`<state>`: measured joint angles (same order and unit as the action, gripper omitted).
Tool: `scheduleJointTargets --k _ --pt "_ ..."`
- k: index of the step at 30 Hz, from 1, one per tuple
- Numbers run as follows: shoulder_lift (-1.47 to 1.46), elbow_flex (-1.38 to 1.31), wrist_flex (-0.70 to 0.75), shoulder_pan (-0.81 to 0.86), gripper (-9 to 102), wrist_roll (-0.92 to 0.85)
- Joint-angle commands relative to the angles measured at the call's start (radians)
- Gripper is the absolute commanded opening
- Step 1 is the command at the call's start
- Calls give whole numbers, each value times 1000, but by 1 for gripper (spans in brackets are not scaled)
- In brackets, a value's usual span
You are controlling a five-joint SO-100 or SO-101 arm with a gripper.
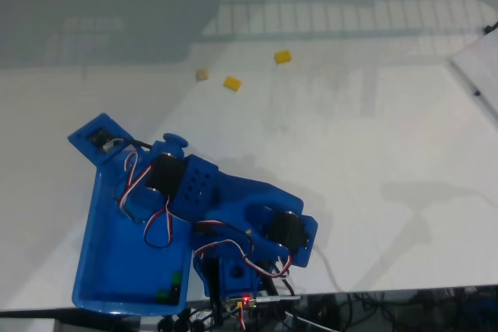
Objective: Pick up all the lego then put into the bin
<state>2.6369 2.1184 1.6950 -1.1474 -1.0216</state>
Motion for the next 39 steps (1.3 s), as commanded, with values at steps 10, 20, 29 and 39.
scheduleJointTargets --k 10,20,29,39 --pt "-8 -8 -26 72 40 -40" --pt "-233 -60 -413 827 40 -137" --pt "-532 -37 -804 1269 40 -291" --pt "-808 -37 -1005 1407 39 -293"
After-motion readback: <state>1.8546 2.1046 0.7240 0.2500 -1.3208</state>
